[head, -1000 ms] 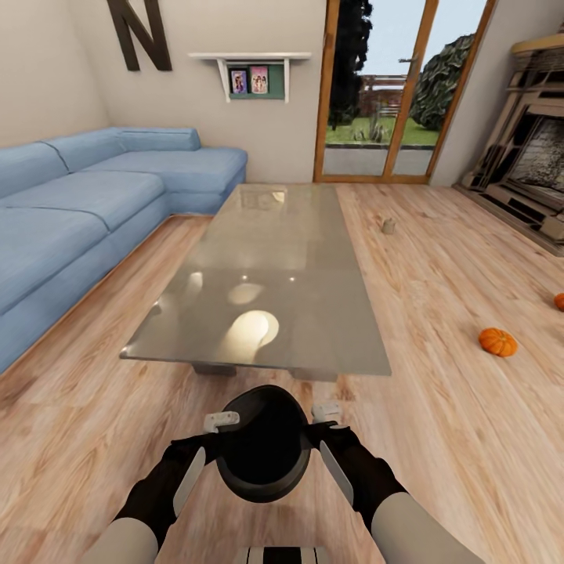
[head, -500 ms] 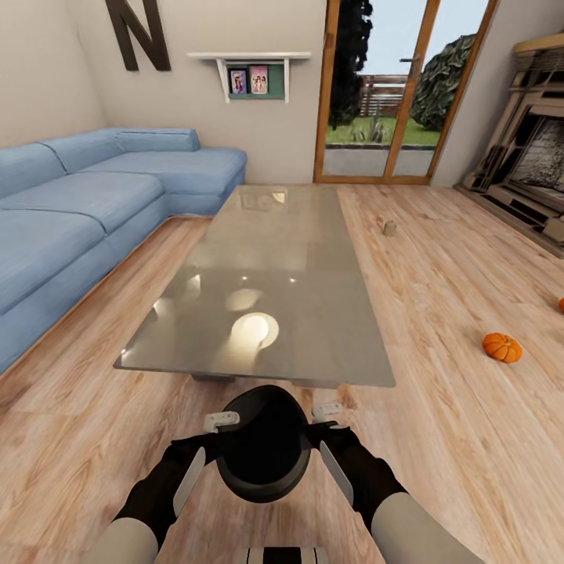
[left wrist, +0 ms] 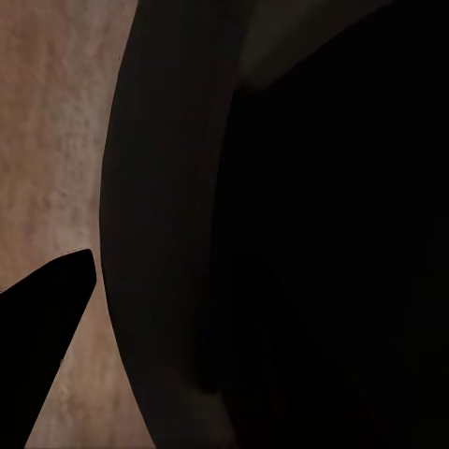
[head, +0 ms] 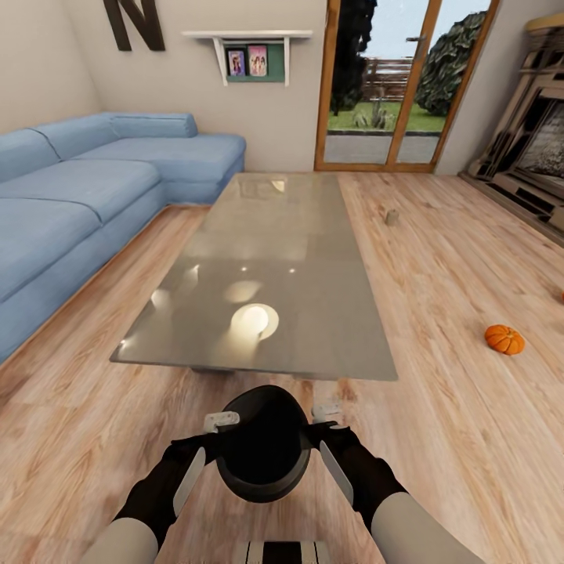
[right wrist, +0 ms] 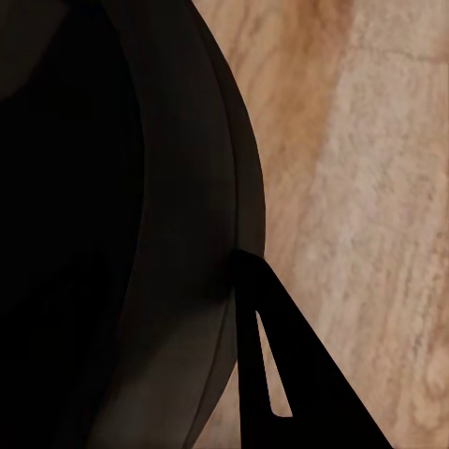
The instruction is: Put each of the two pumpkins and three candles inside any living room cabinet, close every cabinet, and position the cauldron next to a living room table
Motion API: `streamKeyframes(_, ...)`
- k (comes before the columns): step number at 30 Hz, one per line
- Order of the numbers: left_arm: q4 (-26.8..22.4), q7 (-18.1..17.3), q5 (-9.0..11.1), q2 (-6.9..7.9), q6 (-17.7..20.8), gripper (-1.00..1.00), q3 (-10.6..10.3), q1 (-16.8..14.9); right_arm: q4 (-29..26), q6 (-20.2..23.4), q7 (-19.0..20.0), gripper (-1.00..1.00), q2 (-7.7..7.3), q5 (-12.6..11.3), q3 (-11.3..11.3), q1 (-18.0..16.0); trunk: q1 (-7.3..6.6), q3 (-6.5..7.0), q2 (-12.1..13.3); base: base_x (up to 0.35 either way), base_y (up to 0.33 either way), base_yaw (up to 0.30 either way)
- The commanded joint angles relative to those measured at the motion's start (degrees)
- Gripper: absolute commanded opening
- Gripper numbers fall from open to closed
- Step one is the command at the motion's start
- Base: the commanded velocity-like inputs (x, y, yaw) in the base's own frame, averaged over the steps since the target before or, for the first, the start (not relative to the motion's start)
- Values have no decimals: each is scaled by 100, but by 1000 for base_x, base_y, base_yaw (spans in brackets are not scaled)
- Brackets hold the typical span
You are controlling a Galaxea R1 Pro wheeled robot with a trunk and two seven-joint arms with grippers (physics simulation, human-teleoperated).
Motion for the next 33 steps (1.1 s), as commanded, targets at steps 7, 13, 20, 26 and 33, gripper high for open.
streamKeyframes(7, -14, 2, 107, -3, 23, -100, -23, 3, -399, 11, 246, -100, 0, -360, 7, -5, 6, -72, -7, 0, 0, 0)
streamKeyframes(13, -14, 2, 107, -3, 23, -100, -25, 2, -399, 4, 246, -100, 0, -361, 6, -7, 21, -204, -15, 0, 0, 0)
streamKeyframes(20, -14, 2, 111, -3, 23, -100, -24, 0, -399, 5, 246, -100, 0, -360, 6, -7, 24, -227, -16, 0, 0, 0)
streamKeyframes(26, -14, 2, 115, -3, 23, -100, -23, 1, -399, 3, 246, -100, 0, -360, 3, -4, 24, -227, -16, 0, 0, 0)
streamKeyframes(33, -14, 2, 116, -3, 23, 100, -20, 3, -399, -19, 243, 100, 0, -365, -1, -4, 24, -227, -16, 0, 0, 0)
